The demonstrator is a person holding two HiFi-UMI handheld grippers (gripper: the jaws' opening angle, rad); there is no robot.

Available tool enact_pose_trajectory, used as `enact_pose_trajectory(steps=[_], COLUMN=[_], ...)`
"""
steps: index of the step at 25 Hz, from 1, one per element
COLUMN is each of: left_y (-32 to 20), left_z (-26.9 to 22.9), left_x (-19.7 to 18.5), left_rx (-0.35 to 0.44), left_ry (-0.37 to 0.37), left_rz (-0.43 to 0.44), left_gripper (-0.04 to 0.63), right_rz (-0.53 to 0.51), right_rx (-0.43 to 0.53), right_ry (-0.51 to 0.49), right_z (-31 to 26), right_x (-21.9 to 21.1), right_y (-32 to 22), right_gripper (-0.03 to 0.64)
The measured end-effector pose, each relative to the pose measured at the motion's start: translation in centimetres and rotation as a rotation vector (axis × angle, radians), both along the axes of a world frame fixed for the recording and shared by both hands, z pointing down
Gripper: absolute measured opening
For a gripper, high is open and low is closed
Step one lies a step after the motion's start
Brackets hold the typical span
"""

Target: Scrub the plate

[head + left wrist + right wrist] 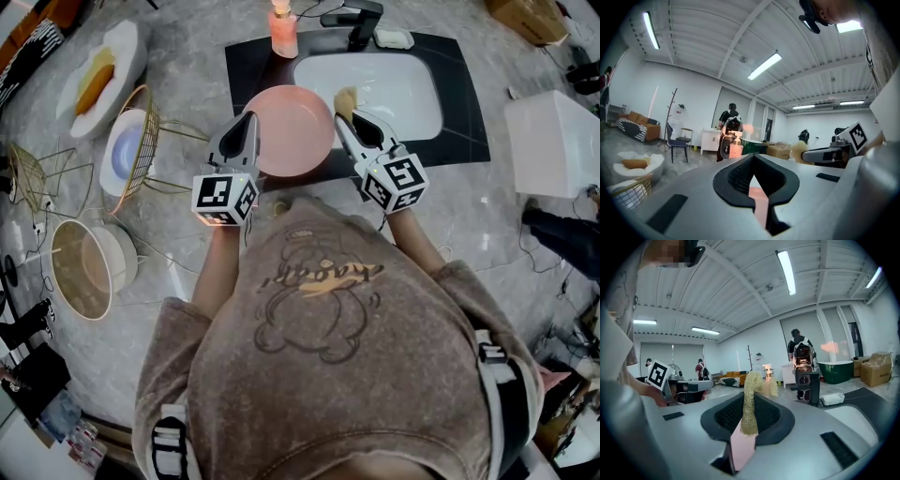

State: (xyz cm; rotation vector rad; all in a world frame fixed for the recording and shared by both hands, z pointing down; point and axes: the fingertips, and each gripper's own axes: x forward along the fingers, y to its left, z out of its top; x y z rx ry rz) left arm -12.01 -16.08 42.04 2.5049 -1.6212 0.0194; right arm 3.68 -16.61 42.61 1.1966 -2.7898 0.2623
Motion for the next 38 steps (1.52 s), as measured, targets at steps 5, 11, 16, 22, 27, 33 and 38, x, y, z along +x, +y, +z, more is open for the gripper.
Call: enact_pose_trajectory(steps=[5,11,16,22,27,33,38], left_y=[0.3,0.6,0.7,0.4,0.3,0.2,0.1], left_z=[1.1,0.9,0.5,0.5,0.5,0.9,1.0], left_x=[-0.2,-0.5,-0.9,-1.1,-0.8,-0.8,-0.6], left_rx=[-0.015,-0.010,-0.006,-0.007,-0.007,-0.019,-0.022], left_ry=[0.001,0.019,0.021,0.029,0.029,0.030,0.033], left_rz=[-0.017,-0.035,-0.045,-0.061,-0.059,-0.064,-0.055], left_gripper=[0.018,0.018,0.018,0.018,0.018,0.018,0.018], right_rz=[0.002,0.005,0.026,0.039,0.035,0.032,0.035], right_rx=[-0.009,-0.004,-0.009,-0.020,-0.023,-0.028,-0.035], right_ry=[-0.016,-0.017,-0.010,-0.001,0.009,0.011,0.011], right_z=[0.6,0.6,0.5,0.7,0.8,0.8,0.8], right_x=[-0.2,-0.5,-0.5,0.1,0.4,0.5,0.4], right_y=[0.0,0.1,-0.1,-0.5,-0.6,-0.7,-0.9], right_gripper=[0.058,0.058,0.058,0.058,0.058,0.058,0.058])
